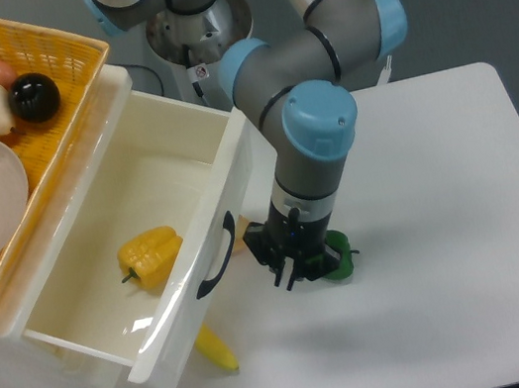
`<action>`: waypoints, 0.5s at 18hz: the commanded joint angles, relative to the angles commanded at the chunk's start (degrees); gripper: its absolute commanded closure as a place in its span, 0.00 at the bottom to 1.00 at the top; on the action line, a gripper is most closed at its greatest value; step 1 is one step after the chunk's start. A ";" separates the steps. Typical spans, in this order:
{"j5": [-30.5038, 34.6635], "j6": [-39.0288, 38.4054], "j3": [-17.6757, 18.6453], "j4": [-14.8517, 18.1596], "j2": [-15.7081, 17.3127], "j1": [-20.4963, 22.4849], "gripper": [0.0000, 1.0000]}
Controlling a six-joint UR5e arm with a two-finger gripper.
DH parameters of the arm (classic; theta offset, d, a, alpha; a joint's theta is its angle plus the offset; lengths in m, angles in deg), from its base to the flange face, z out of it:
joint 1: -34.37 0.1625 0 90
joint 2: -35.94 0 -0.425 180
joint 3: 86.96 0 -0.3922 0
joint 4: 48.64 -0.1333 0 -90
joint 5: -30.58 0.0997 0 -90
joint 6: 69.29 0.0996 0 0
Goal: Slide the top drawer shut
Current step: 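Move the gripper toward the front panel of the open white drawer, then push the drawer front with the gripper into the cabinet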
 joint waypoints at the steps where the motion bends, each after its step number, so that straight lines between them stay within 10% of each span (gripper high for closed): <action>1: 0.00 0.00 0.00 0.27 0.00 -0.17 0.82; 9: -1.76 0.35 -0.09 2.73 0.09 -0.53 0.91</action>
